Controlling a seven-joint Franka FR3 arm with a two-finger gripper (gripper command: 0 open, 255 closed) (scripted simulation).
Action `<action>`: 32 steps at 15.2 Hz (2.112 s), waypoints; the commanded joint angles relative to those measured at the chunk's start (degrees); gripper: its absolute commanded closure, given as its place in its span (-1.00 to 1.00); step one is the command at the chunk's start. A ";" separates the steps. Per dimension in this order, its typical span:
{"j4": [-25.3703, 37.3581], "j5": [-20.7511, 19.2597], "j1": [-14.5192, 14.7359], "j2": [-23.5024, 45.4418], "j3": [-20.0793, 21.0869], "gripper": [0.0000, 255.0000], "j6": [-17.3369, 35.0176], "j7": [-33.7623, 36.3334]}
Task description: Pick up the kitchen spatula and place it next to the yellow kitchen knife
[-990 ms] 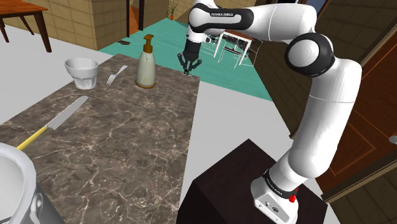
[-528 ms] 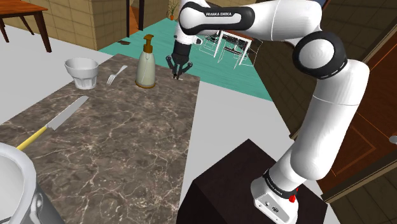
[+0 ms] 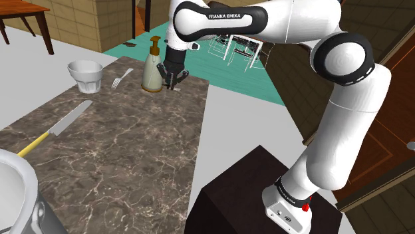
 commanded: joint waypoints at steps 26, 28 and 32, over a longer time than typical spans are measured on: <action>10.22 -4.95 17.02 12.11 5.69 1.00 2.43 22.85; 9.21 -5.06 17.00 12.47 5.62 1.00 3.78 22.87; 7.40 -5.31 17.00 13.32 5.46 1.00 6.41 22.91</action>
